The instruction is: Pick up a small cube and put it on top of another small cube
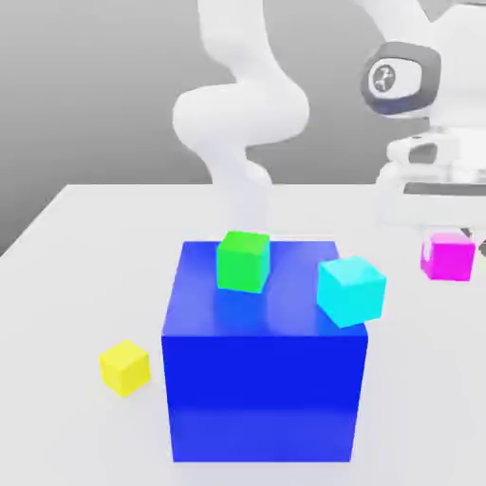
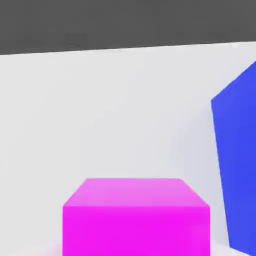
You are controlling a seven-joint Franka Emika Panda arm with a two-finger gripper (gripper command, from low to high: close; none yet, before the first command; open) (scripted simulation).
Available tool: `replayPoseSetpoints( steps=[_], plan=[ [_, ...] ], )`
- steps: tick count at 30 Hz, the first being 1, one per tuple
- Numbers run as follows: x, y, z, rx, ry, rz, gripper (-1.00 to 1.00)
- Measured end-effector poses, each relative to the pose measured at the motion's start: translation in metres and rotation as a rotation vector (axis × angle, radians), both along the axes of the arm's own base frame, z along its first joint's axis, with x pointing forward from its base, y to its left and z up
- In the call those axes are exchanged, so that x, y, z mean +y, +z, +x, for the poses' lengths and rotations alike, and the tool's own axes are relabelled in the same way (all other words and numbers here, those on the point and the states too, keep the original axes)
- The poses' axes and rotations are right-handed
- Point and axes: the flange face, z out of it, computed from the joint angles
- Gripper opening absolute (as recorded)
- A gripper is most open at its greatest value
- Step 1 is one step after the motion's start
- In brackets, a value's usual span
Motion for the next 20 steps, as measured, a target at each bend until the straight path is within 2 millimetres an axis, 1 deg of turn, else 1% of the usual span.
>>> replayPoseSetpoints(
  steps=[1, 3, 5, 7, 9, 10, 11, 12, 14, 15, 20],
  plan=[
    [-0.018, 0.010, 0.008, 0.007, -0.019, -0.014, -1.00],
    [-0.061, 0.028, 0.019, 0.035, -0.084, -0.025, -1.00],
    [-0.106, 0.045, 0.023, 0.070, -0.156, -0.018, -1.00],
    [-0.150, 0.060, 0.021, 0.107, -0.226, 0.002, -1.00],
    [-0.192, 0.074, 0.012, 0.144, -0.295, 0.039, -1.00],
    [-0.208, 0.079, 0.006, 0.156, -0.345, 0.082, -1.00],
    [-0.215, 0.074, 0.003, 0.163, -0.369, 0.105, -1.00],
    [-0.219, 0.065, 0.002, 0.166, -0.381, 0.117, -1.00],
    [-0.221, 0.039, 0.002, 0.168, -0.391, 0.126, -1.00],
    [-0.222, 0.027, 0.001, 0.168, -0.392, 0.127, 1.00],
    [-0.222, 0.027, 0.001, 0.168, -0.392, 0.127, 1.00]
  ],
)
